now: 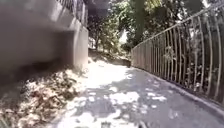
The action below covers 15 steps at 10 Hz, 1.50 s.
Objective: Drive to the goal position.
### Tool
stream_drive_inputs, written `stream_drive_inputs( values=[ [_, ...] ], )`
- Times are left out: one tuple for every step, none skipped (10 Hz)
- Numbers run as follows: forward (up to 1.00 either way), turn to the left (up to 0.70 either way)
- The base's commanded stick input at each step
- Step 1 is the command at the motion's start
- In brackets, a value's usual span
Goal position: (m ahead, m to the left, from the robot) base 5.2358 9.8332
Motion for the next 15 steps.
stream_drive_inputs(
  values=[
    [0.50,0.00],
    [0.50,0.00],
    [0.50,0.00],
    [0.50,0.00],
    [0.50,0.00],
    [0.50,0.00],
    [0.50,0.00],
    [0.50,0.00],
    [0.50,0.00],
    [0.50,0.00],
    [0.50,0.00],
    [0.50,0.00],
    [0.50,0.00],
    [0.50,0.00],
    [0.50,0.00]
  ],
)
